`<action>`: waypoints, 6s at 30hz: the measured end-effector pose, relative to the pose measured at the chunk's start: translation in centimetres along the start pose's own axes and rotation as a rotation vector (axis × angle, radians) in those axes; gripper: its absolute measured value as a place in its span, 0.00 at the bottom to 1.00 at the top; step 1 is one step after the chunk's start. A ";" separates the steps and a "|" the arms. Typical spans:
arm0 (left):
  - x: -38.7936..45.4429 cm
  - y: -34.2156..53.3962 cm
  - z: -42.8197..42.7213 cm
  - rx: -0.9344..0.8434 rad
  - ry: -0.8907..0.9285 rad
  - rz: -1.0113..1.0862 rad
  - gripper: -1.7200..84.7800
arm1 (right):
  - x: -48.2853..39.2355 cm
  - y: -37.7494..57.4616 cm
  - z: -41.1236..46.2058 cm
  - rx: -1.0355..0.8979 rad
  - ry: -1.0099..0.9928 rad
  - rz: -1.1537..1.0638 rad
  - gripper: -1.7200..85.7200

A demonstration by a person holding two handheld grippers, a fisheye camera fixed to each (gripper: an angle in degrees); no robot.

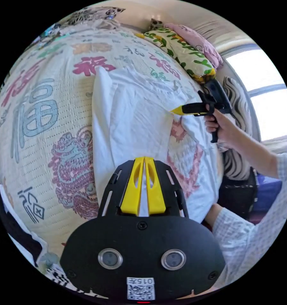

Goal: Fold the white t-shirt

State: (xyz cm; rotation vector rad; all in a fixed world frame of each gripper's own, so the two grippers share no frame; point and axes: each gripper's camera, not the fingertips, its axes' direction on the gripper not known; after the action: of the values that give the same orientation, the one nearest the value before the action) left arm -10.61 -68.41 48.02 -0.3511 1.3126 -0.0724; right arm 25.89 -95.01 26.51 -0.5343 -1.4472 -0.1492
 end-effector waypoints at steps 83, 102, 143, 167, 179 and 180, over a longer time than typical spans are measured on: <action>3.8 33.4 7.9 0.070 -0.161 -0.036 0.01 | -3.6 63.1 1.4 -0.098 0.424 -0.065 0.02; -6.8 45.7 3.8 0.459 -0.264 -0.834 0.15 | 2.6 68.5 -3.3 0.162 0.278 0.367 0.09; -12.9 53.7 5.3 0.325 0.037 -0.748 0.15 | -29.1 20.4 39.9 -0.627 0.741 -0.544 0.16; -9.0 59.0 0.1 0.563 0.027 -0.446 0.01 | -33.3 15.1 36.4 -0.639 0.524 -0.639 0.02; 10.8 47.8 12.3 0.340 0.047 0.260 0.01 | -17.1 27.0 5.4 -0.306 0.245 -0.500 0.02; 12.3 46.4 14.6 0.298 0.049 0.306 0.01 | -15.7 27.6 4.3 -0.293 0.230 -0.491 0.02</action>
State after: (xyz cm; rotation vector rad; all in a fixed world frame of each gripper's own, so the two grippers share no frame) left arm -0.18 -24.56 25.99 0.1067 1.3673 -0.0182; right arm 31.18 -72.44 4.41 -0.3722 -1.3128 -0.7969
